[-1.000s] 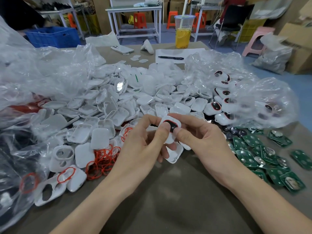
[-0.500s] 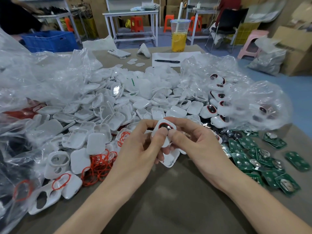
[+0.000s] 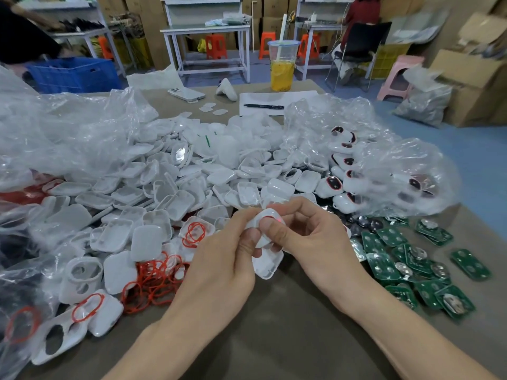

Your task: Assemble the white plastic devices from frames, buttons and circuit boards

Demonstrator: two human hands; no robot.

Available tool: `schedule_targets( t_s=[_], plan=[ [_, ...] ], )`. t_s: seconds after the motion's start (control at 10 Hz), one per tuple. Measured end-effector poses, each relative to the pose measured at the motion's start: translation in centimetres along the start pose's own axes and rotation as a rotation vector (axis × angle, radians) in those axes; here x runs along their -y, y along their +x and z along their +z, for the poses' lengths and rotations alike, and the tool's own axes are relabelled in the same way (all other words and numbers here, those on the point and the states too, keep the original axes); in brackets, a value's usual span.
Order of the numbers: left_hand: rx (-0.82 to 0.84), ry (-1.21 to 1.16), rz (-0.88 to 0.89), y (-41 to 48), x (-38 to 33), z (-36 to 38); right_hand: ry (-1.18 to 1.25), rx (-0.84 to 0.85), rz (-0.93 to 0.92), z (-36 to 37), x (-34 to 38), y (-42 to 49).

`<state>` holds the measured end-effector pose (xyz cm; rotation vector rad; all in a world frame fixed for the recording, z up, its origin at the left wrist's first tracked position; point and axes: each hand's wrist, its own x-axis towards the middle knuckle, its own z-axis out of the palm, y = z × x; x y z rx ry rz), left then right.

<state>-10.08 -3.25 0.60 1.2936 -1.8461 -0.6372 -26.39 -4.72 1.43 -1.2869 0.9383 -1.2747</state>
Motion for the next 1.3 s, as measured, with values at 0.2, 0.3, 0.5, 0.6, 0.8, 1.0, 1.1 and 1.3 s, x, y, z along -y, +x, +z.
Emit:
schedule_targets(
  t_s=[0.2, 0.3, 0.5, 0.6, 0.8, 1.0, 1.1, 1.3],
  plan=[
    [-0.062, 0.073, -0.002, -0.1, -0.8, 0.3, 0.017, -0.012, -0.035, 0.3, -0.3, 0.1],
    [-0.066, 0.036, -0.015, -0.1, -0.6, 0.3, -0.02, -0.028, -0.06, 0.4, -0.2, 0.0],
    [-0.011, -0.189, -0.035, -0.3, -0.8, 0.1, -0.178, -0.059, -0.139, -0.2, -0.3, 0.1],
    [-0.009, -0.267, -0.086, 0.7, -1.7, 0.0, -0.196, -0.101, -0.162, -0.5, -0.4, 0.3],
    [-0.04, -0.405, -0.156, 8.9, -4.9, 0.8, -0.132, -0.342, -0.214, -2.2, 0.2, 1.1],
    [0.156, -0.378, -0.226, 17.6, -6.9, 6.5, -0.165, -0.441, -0.199, -3.1, 0.1, 1.6],
    [0.291, -0.317, -0.213, 19.2, -7.2, 8.6, -0.138, -0.466, -0.184, -3.4, 0.1, 1.8],
    [0.152, -0.291, -0.178, 18.1, -7.0, 6.5, -0.129, -0.472, -0.148, -3.6, 0.2, 1.7]
  ],
)
